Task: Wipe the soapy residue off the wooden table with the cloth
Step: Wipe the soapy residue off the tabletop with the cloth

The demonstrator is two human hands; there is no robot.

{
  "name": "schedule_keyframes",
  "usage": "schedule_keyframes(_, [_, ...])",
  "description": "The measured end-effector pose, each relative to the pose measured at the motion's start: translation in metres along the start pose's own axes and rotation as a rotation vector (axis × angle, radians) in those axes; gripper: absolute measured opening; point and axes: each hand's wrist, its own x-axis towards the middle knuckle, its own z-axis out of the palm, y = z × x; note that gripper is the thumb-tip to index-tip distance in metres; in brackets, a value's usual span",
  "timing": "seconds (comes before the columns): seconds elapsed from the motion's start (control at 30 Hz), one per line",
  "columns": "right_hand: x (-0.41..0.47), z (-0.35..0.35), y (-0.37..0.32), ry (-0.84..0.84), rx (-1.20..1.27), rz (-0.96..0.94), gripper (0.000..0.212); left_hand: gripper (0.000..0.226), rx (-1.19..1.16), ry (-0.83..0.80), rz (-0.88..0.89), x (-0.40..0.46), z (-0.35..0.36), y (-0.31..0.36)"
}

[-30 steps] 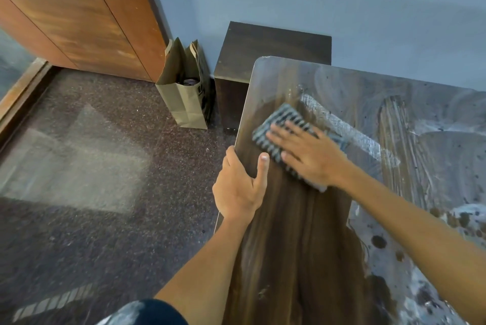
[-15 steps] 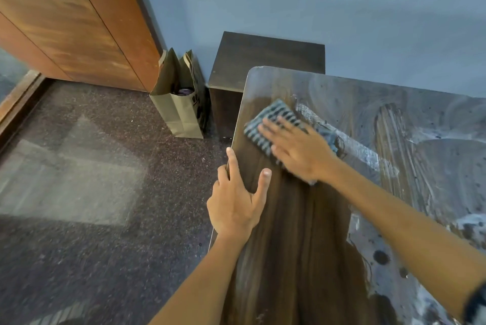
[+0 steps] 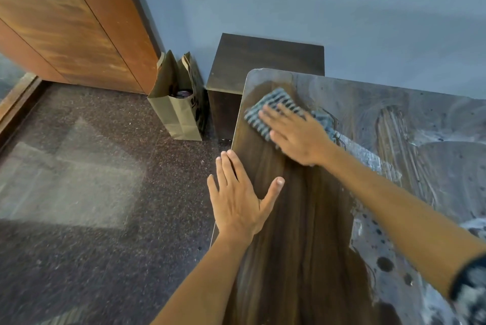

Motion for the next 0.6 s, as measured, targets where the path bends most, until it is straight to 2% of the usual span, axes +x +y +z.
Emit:
schedule_keyframes(0.1, [0.046, -0.011, 0.015, 0.009, 0.037, 0.296, 0.052, 0.111, 0.002, 0.000, 0.006, -0.001, 0.001, -0.001])
schedule_keyframes(0.17, [0.074, -0.013, 0.005, 0.000, 0.049, 0.386, 0.053, 0.111, 0.000, 0.004, 0.007, -0.001, 0.000, -0.002])
schedule_keyframes(0.27, [0.090, -0.016, -0.013, 0.004, 0.040, 0.307, 0.053, 0.110, -0.009, 0.004, 0.016, -0.001, 0.000, -0.003])
schedule_keyframes(0.37, [0.061, -0.012, -0.023, 0.020, 0.020, 0.030, 0.051, 0.109, -0.013, 0.009, 0.027, -0.001, -0.001, -0.003])
schedule_keyframes(0.43, [0.026, -0.003, -0.020, 0.014, 0.011, -0.091, 0.050, 0.108, -0.013, 0.026, 0.026, -0.001, -0.001, -0.003])
schedule_keyframes(0.5, [0.013, -0.002, 0.001, 0.023, 0.003, -0.035, 0.050, 0.106, -0.011, 0.053, 0.029, -0.001, 0.001, -0.002])
schedule_keyframes(0.6, [0.049, -0.014, 0.028, 0.016, 0.010, 0.233, 0.052, 0.105, -0.006, 0.077, 0.045, -0.001, 0.003, -0.002])
